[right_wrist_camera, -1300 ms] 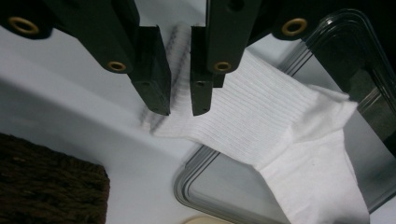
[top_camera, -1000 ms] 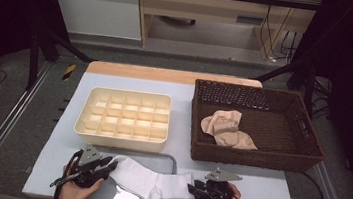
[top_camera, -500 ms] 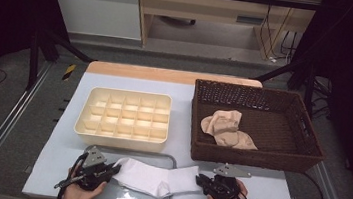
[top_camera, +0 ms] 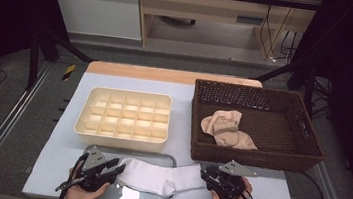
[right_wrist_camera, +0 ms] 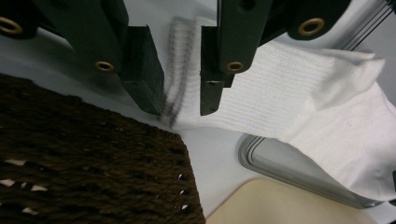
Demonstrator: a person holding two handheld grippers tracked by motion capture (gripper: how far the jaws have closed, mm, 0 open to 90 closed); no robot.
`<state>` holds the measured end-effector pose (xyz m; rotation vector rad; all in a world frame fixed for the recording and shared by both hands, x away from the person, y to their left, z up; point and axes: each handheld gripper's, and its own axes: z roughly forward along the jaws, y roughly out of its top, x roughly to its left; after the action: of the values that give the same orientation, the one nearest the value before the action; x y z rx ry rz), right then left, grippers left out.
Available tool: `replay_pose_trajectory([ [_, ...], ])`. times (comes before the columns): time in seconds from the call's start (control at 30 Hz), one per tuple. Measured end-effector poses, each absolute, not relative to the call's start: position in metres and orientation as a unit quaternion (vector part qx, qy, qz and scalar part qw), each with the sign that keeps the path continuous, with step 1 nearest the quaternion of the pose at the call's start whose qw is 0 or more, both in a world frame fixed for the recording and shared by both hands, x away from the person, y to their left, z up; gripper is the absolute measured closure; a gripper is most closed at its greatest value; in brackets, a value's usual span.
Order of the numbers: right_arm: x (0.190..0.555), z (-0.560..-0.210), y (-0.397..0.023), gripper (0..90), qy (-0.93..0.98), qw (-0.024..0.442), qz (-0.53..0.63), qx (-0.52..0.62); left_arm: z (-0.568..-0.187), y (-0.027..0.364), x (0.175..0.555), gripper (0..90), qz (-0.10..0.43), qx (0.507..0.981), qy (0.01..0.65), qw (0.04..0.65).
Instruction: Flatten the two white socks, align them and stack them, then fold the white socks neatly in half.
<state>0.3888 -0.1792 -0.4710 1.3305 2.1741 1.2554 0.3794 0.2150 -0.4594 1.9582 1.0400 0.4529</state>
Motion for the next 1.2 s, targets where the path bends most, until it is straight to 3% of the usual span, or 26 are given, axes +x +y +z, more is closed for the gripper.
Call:
replay_pose_trajectory([
  [0.57, 0.388, -0.471, -0.182, 62.5, 0.750, 0.142, 0.447, 0.467, -0.449, 0.174, 0.385, 67.0, 0.173, 0.795, 0.373, 0.447],
  [1.2, 0.384, -0.474, -0.181, 60.6, 0.748, 0.135, 0.450, 0.469, -0.466, 0.131, 0.386, 79.5, 0.143, 0.817, 0.348, 0.436],
])
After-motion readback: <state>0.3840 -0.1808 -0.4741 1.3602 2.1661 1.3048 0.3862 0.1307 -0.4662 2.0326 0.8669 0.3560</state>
